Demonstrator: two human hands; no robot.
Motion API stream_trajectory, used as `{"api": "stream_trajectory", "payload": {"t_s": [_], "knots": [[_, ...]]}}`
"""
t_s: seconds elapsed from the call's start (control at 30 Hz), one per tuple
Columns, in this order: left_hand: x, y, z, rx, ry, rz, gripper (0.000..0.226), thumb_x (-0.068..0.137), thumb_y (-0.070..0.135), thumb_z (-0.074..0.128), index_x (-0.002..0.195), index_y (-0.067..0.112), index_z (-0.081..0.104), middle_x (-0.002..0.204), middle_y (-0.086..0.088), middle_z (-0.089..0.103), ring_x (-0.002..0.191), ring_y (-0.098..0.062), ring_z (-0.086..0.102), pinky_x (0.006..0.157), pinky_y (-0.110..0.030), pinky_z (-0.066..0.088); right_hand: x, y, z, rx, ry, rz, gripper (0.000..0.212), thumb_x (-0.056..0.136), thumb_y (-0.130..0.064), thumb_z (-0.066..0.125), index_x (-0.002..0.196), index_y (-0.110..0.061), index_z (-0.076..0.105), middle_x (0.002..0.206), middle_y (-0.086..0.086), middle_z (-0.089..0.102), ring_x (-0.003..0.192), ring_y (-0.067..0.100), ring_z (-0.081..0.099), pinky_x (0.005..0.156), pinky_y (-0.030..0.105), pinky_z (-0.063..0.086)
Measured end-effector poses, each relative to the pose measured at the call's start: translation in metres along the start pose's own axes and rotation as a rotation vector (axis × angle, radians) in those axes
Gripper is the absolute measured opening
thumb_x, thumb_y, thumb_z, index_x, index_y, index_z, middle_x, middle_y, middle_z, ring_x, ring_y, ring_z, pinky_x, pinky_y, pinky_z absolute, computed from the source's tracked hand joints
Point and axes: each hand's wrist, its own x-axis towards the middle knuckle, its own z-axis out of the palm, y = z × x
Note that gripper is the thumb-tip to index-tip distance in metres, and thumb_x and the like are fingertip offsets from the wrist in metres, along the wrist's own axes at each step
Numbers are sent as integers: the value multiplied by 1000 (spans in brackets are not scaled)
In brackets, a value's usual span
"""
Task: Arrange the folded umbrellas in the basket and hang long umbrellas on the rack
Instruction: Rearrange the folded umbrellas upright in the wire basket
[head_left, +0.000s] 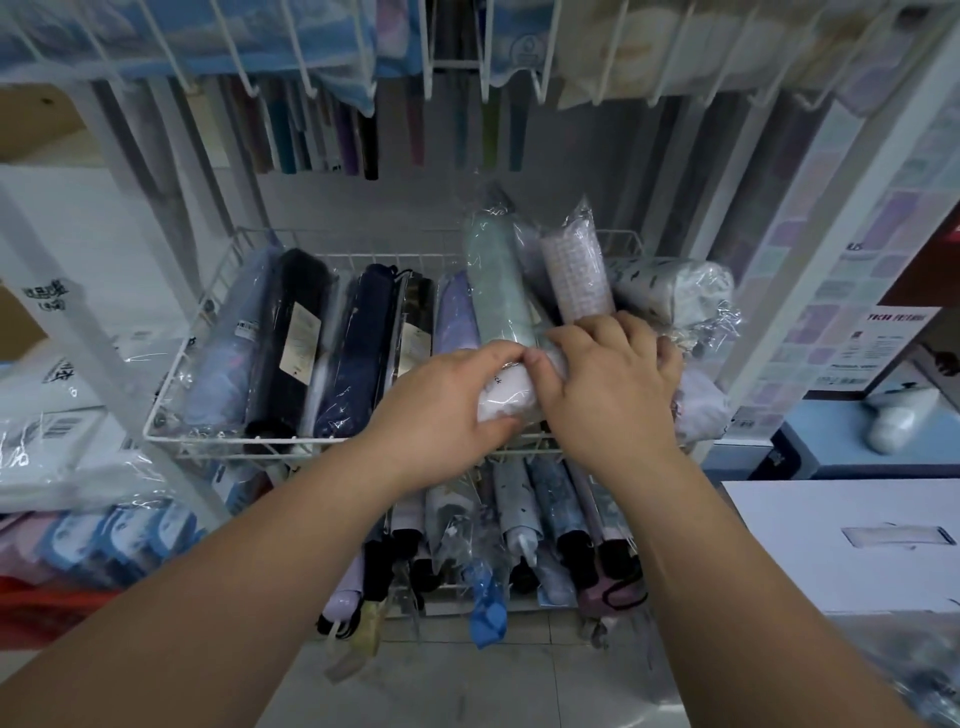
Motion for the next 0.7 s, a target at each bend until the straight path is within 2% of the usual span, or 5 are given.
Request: {"api": "stream_trajectory", "payload": {"t_s": [0.17, 0.3, 0.43, 0.57, 0.7], "knots": [[-8, -5, -20, 33, 24, 17, 61, 85, 37, 75, 137, 46, 45, 121, 5, 66, 106, -19, 61, 90, -40, 52, 1, -10, -14, 110, -8, 1, 49, 94, -59, 49, 128, -27, 63, 138, 1, 55, 136, 32, 36, 113, 51, 26], [-22, -19, -47, 74, 39, 7, 63, 85, 39, 75, 138, 51, 42, 130, 10, 63, 116, -15, 58, 95, -43, 51, 5, -30, -17, 154, -27, -45, 50, 94, -60, 50, 132, -29, 62, 138, -2, 54, 135, 29, 37, 112, 49, 26], [-30, -35, -64, 51, 58, -22, 59, 84, 38, 76, 135, 48, 49, 122, 13, 64, 107, -13, 60, 90, -42, 52, 11, -51, -8, 178, -44, -79, 49, 95, -60, 48, 130, -29, 63, 137, 2, 55, 134, 30, 38, 115, 48, 26], [-34, -45, -76, 53, 71, -59, 56, 84, 40, 75, 133, 48, 49, 114, 10, 65, 100, -15, 59, 88, -42, 52, 17, -66, 8, 234, -51, -72, 64, 88, -69, 41, 131, -27, 62, 136, 7, 55, 132, 32, 41, 114, 49, 30], [-43, -50, -80, 58, 98, -104, 61, 85, 40, 74, 137, 53, 44, 113, 8, 64, 98, -16, 59, 87, -41, 53, 18, -75, 9, 233, 48, -26, 72, 82, -77, 48, 137, -31, 53, 152, 10, 37, 144, 35, 25, 118, 54, 24]]}}
